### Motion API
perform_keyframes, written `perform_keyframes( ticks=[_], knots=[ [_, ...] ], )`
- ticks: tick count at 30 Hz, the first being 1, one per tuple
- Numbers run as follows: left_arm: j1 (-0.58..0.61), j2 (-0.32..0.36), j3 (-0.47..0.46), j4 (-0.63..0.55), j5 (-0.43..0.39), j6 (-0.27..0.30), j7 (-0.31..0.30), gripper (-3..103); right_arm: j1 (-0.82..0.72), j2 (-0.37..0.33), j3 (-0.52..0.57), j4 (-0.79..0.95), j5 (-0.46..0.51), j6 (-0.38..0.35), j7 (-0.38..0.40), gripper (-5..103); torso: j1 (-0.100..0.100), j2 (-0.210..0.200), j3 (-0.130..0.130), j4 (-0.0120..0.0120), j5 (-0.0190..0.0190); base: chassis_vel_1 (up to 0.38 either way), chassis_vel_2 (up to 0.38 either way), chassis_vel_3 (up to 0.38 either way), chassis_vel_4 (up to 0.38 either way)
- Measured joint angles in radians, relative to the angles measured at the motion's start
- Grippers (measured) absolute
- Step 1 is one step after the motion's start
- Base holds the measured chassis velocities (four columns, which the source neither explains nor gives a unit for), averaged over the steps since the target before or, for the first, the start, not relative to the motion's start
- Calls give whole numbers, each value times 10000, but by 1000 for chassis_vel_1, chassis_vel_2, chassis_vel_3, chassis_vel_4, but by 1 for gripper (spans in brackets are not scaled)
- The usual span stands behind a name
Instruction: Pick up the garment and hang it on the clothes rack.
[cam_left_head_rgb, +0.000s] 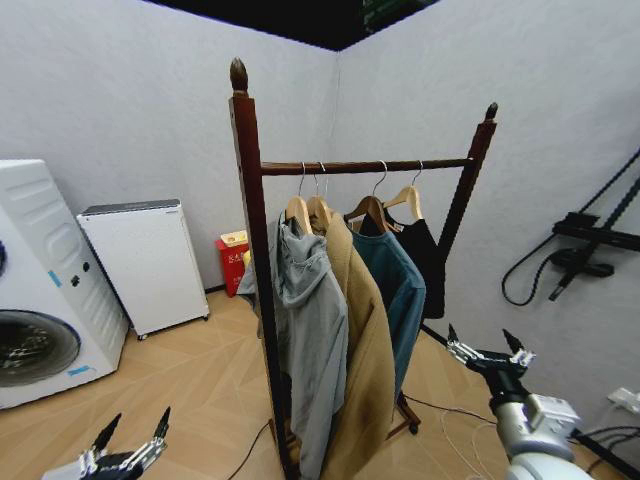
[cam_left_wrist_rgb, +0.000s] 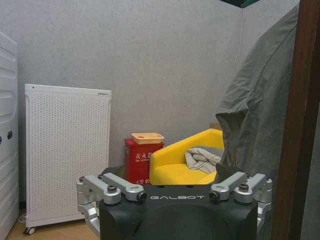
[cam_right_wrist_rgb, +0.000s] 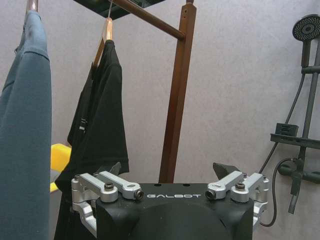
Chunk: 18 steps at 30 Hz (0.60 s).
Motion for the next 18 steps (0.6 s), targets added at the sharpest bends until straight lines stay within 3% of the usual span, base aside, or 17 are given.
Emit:
perform_keyframes(
  ticks=[18],
  knots=[
    [0, 0, 0, 0, 0, -1, 0, 100, -242, 29, -88, 504, -48, 60, 88, 100, -4, 2, -1, -1, 0, 24, -42, -32, 19]
  ],
)
